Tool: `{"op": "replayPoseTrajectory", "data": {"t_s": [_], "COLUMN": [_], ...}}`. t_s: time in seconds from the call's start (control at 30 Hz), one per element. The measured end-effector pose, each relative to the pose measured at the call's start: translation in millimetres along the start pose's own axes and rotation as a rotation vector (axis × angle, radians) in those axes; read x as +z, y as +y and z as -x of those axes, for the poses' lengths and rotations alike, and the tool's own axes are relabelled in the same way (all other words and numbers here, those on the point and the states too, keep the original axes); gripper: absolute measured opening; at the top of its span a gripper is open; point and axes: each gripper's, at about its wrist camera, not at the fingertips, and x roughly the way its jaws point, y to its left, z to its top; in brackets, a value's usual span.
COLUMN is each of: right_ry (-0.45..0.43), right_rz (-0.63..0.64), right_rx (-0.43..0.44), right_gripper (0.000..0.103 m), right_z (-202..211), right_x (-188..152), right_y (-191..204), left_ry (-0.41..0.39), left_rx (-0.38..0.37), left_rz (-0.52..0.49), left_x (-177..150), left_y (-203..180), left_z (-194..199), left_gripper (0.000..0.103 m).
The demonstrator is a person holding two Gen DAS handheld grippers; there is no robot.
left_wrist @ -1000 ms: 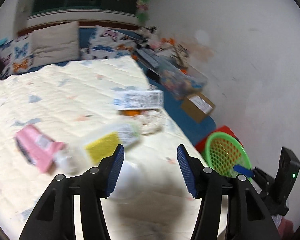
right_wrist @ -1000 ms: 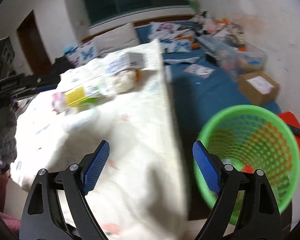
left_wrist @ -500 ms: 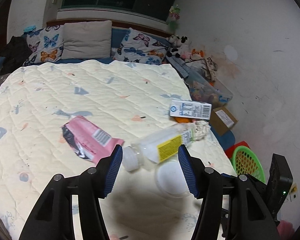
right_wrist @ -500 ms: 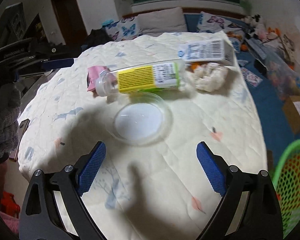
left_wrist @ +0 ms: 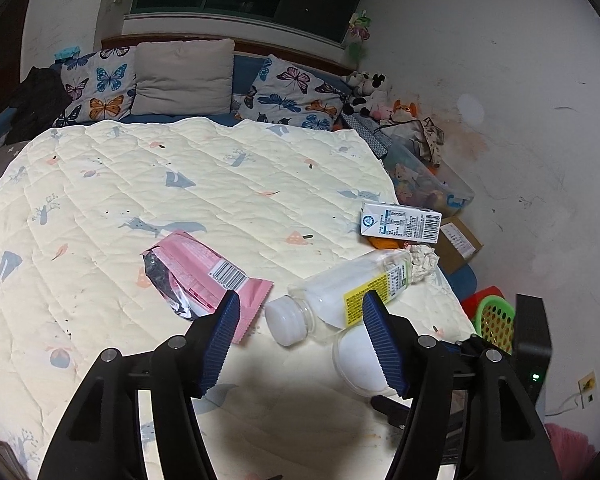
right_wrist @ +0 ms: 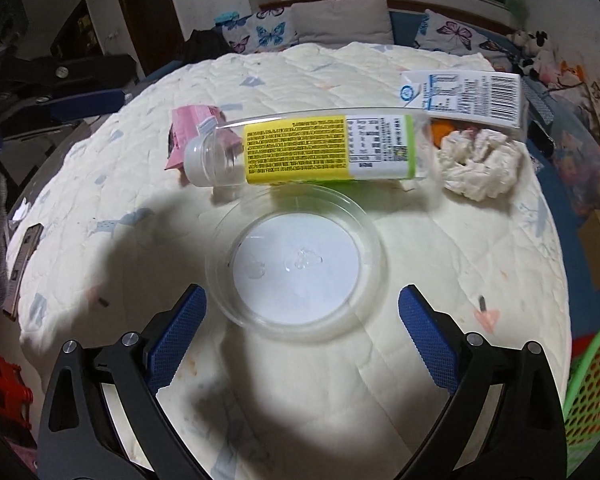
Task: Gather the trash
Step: 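Return both tools to the bed and approach the clear bottle and plate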
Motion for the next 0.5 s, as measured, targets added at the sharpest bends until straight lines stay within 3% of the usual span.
{"op": "replayPoseTrajectory", "data": {"t_s": [0.4, 0.5], "right_ry": [0.040, 0.037], "right_rz": [0.040, 0.057], "right_rx": [0.003, -0.012], "right_gripper": [0.099, 0.092], "right_z": [-23.7, -22.0], "right_x": [14.6, 13.0], "right_y": [3.4, 4.5], "left_ry": [0.016, 0.027], "left_rx": [0.018, 0.017], "left_rz": [0.002, -0.008], "left_x": [3.1, 3.8], "left_y": [11.3, 10.2], "left_z": [-8.8, -13.9], "left_gripper": [0.064, 0.064]}}
